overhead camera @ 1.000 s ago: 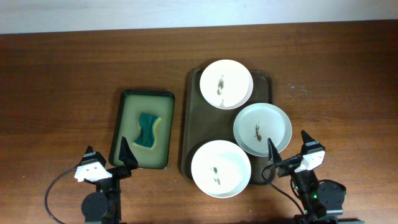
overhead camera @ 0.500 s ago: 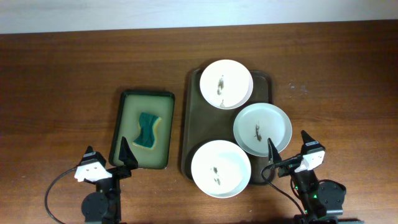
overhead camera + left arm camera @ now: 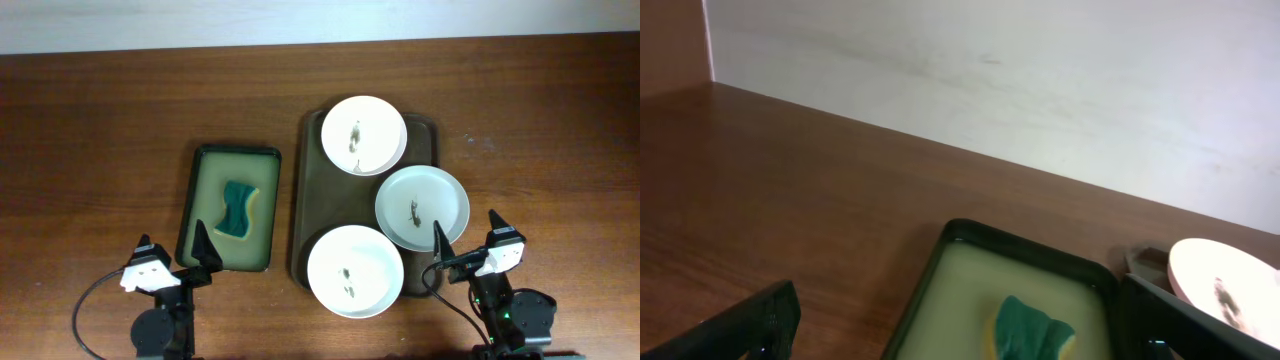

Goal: Clean dirty plates on tray and stack at the side

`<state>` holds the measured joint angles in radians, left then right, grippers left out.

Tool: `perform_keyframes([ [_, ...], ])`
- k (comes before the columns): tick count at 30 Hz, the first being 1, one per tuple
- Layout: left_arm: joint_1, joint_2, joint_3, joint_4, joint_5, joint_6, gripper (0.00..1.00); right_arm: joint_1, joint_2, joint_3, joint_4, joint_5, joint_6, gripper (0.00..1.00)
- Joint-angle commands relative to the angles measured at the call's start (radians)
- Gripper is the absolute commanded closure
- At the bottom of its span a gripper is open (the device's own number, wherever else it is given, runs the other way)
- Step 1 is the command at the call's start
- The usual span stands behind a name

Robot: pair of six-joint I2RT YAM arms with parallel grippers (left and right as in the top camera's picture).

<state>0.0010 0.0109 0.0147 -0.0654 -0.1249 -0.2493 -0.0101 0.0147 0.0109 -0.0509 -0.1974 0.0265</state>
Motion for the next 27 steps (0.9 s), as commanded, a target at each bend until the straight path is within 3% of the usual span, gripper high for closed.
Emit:
perform_keyframes([
  [1, -0.005, -0.005, -0.005, 0.003, 0.136, 0.012, 0.01, 0.01, -0.006, -0.005, 0.042, -0.139, 0.053, 0.02],
  [4, -0.005, -0.004, 0.008, 0.034, 0.264, 0.011, 0.01, 0.01, -0.005, 0.025, 0.063, -0.252, 0.053, 0.02],
  [9, -0.005, 0.098, 0.228, -0.11, 0.262, 0.013, 0.01, 0.01, 0.1, 0.277, -0.09, -0.262, 0.052, 0.02],
  [17, -0.005, 0.703, 0.803, -0.519, 0.294, 0.02, 0.01, 0.01, 0.743, 0.949, -0.712, -0.259, 0.052, 0.02],
  [21, -0.005, 0.958, 1.026, -0.682, 0.301, 0.016, 0.01, 0.01, 1.012, 1.13, -0.77, -0.335, 0.067, 0.02],
  [27, -0.008, 1.18, 1.044, -0.734, 0.327, 0.018, 0.03, 0.01, 1.238, 1.155, -0.846, -0.416, 0.067, 0.03],
])
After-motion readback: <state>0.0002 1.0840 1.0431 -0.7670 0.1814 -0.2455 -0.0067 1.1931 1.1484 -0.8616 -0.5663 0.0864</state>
